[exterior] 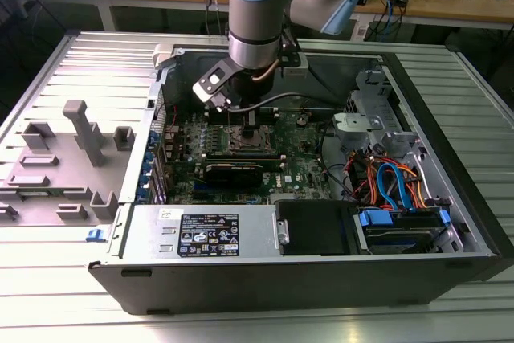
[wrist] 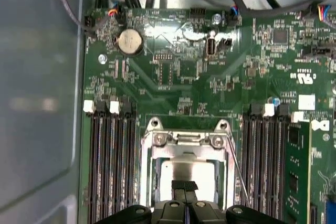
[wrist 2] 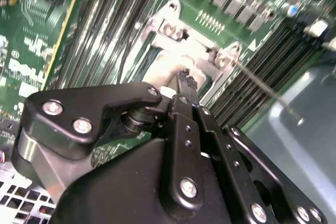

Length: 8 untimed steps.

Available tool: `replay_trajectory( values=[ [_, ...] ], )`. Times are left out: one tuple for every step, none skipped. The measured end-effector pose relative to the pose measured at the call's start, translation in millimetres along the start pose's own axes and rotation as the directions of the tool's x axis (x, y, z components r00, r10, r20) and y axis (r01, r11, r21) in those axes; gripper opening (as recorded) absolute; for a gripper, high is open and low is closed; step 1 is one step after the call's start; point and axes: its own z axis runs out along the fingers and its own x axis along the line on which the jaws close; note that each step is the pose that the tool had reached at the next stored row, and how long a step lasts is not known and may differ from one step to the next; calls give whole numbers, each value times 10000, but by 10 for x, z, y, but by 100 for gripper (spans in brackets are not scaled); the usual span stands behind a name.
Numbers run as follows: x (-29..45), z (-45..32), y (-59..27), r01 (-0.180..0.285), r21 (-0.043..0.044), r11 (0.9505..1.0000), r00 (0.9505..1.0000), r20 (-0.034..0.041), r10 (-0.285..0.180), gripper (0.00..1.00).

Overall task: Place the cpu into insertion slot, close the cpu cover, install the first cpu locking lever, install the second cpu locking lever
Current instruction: 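Close the cpu cover, then install the first cpu locking lever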

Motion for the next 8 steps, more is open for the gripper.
replay_trajectory(
  values=[
    [-1,0,16,0,1,10000,10000,1,0,11],
    [-1,0,16,-1,0,10000,10000,0,1,11],
    [-1,0,16,-1,0,10000,10000,0,1,11],
    [-1,0,17,1,0,10000,10000,0,-1,11],
    [-1,0,17,1,0,10000,10000,1,-1,11],
    [-1,0,17,0,0,10000,10000,0,0,11],
    [-1,0,19,0,0,10000,10000,0,0,11],
    [-1,-1,23,1,0,10000,10000,-1,-1,11]
  ],
)
